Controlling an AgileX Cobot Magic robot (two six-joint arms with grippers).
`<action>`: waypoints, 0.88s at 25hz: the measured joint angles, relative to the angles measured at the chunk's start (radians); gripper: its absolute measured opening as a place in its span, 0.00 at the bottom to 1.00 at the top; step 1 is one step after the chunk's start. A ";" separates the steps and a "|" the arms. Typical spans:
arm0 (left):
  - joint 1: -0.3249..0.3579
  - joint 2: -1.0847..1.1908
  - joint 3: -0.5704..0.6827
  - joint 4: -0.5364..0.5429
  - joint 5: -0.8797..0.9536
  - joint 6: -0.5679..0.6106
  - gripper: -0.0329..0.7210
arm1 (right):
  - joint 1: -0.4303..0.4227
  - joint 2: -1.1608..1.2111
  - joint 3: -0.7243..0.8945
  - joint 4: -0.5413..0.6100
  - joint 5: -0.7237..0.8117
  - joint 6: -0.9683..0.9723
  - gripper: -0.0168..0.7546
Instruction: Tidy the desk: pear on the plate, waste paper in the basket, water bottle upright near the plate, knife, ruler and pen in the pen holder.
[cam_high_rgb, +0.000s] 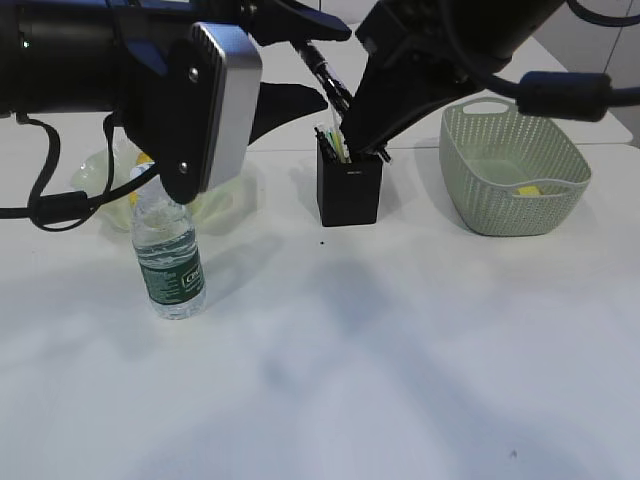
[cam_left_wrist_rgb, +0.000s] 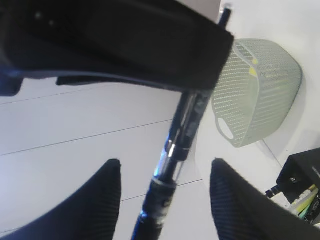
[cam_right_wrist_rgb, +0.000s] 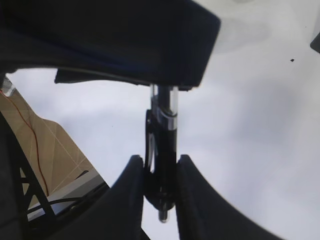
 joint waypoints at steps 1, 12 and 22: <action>0.000 0.000 0.000 0.014 0.004 0.000 0.57 | 0.000 0.000 0.000 0.002 0.000 0.001 0.19; 0.000 0.000 0.000 0.054 0.039 0.001 0.38 | 0.000 0.000 0.000 -0.007 0.000 0.008 0.19; 0.000 0.000 0.000 0.056 0.045 -0.015 0.25 | 0.000 0.000 0.000 -0.010 0.000 0.011 0.19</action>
